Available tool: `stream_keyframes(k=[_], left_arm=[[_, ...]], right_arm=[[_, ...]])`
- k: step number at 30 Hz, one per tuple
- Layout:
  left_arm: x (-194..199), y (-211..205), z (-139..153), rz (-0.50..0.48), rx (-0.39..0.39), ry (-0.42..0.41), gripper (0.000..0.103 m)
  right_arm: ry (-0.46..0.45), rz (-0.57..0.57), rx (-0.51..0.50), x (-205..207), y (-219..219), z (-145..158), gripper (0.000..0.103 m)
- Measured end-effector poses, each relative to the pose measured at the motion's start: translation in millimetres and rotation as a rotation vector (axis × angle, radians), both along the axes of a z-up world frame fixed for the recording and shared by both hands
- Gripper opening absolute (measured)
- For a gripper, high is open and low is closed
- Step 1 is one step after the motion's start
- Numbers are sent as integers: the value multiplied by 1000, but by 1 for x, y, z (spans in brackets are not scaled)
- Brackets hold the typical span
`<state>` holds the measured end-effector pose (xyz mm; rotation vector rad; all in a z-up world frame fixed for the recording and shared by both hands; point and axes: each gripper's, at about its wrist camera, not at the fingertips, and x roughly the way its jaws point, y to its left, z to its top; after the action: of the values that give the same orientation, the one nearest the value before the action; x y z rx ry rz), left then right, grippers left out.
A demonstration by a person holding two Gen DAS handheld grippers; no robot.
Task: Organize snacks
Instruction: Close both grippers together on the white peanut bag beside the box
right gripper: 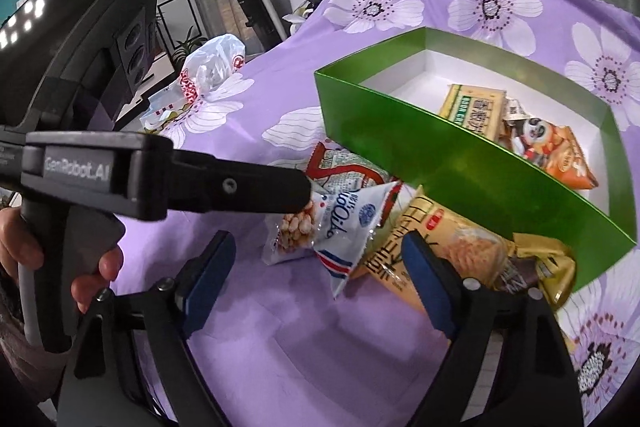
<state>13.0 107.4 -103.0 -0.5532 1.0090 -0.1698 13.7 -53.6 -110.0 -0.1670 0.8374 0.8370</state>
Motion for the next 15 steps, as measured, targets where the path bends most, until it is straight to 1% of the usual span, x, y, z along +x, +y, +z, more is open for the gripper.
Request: stream_keyframes(k=[4,6,8,9,11,12,13,14,15], left_arm=[[1,-4,0,-16,3,-2,101],[2,-5,-1,-24,5,0,96],[3,-6,-3,-29,2,7,89],[3,-7,-4,-28,3,10,87],[4,-7,-5,-26,7,17,78],[4,-7,-6,-27,6,21,75],[4,-7,-6,-29,5,23,67],[4,-7,-7,-31,7,25,62],[4,-8,-7,-33,14,30,60]], right_arm=[[10,14,-9,5,6,-3,82],[13,16,-12,8,8,-5,81],[17,21,-15,10,11,-6,79],[19,27,-14,10,12,-6,78],[29,40,-13,11,15,-8,75],[36,47,-16,12,17,-10,71],[40,52,-26,13,19,-12,65],[41,52,-36,14,21,-14,62],[41,51,-44,14,22,-16,55]])
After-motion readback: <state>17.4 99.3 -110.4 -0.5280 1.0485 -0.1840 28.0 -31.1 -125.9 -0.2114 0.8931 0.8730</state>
